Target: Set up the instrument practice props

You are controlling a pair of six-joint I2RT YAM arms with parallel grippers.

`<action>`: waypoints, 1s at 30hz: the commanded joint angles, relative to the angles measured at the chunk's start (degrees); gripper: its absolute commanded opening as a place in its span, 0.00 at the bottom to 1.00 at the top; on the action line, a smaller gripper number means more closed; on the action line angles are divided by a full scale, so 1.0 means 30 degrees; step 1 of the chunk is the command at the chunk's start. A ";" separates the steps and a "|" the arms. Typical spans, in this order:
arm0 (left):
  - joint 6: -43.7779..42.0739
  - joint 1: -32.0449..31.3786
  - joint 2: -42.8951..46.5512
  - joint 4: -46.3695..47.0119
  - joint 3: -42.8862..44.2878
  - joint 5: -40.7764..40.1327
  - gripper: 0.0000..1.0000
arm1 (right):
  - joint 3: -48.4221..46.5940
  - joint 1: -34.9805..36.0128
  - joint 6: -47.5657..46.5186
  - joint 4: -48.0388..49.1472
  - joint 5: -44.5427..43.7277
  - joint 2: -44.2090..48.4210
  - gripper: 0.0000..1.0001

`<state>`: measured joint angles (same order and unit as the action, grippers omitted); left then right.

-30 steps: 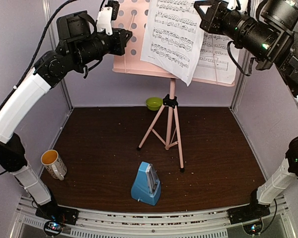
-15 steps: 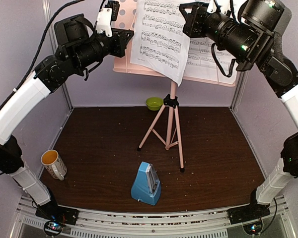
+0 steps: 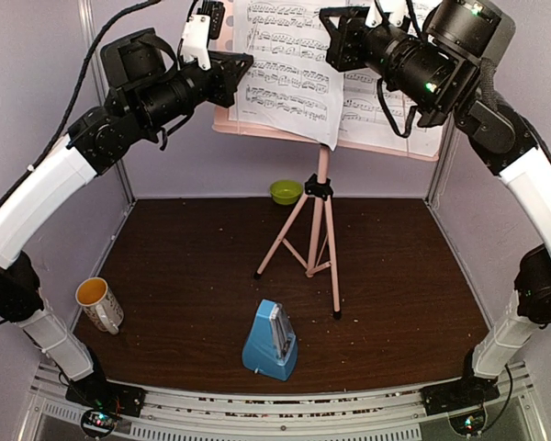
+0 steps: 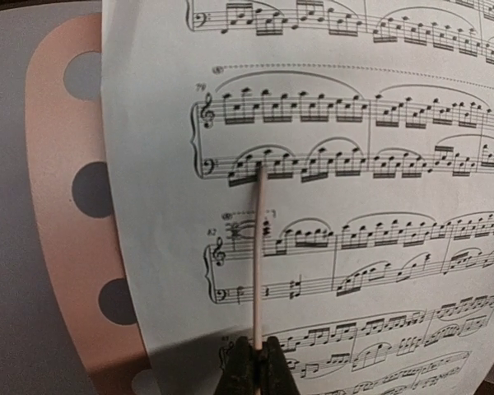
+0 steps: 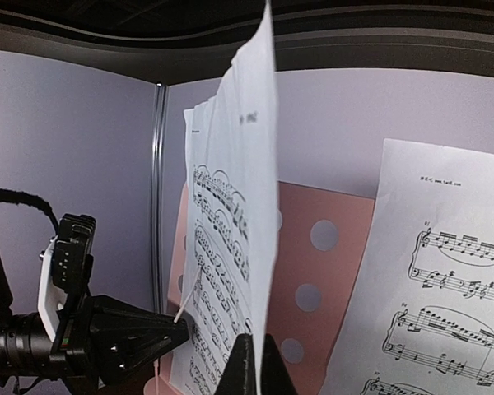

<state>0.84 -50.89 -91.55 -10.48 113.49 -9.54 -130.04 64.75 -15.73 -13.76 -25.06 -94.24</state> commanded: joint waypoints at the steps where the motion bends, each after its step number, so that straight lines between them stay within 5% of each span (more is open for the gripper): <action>1: -0.0554 -0.0174 0.0410 0.1565 -0.0186 0.0712 0.00 | -0.0396 -0.0495 0.0017 0.0667 0.1325 -0.0241 0.00; 18: -0.0916 -0.0158 0.0076 0.1911 -0.0114 0.1202 0.00 | -0.0189 -0.1425 0.1015 0.0800 0.2833 -0.1000 0.00; 30: -0.1130 -0.0145 0.0019 0.1941 -0.0129 0.1055 0.00 | -0.0175 -0.1427 0.0801 0.1426 0.1927 -0.0759 0.24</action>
<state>-1.61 -50.94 -91.55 -9.04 113.01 -7.64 -130.04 60.71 -13.41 -11.05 -18.02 -96.79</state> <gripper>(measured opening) 0.016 0.225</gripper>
